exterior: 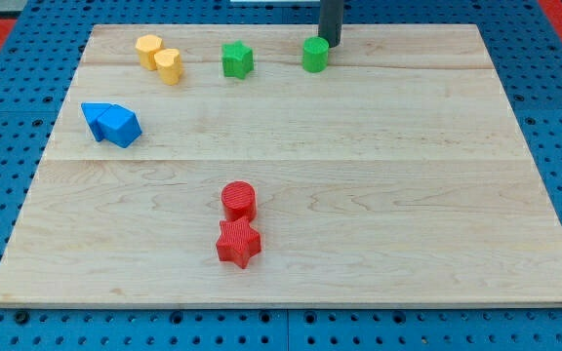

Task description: Place your arm at the diagonally to the yellow hexagon

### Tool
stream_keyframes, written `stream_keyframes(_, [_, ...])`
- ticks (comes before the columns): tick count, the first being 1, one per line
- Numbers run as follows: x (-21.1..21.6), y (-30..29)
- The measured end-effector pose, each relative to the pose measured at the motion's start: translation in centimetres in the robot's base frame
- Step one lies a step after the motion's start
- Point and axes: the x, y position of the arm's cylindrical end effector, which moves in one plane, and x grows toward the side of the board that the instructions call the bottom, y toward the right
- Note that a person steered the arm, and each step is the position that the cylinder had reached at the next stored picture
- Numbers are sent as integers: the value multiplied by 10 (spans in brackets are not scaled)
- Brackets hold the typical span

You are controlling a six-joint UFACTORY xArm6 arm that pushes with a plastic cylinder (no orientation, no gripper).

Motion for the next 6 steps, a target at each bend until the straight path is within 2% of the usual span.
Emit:
stream_keyframes(1, [-5,0])
stream_keyframes(2, [-37,-11])
stream_keyframes(3, [-38,-67])
stream_keyframes(4, [-38,-149])
stream_keyframes(5, [-14,-187])
stream_keyframes(6, [24,-195])
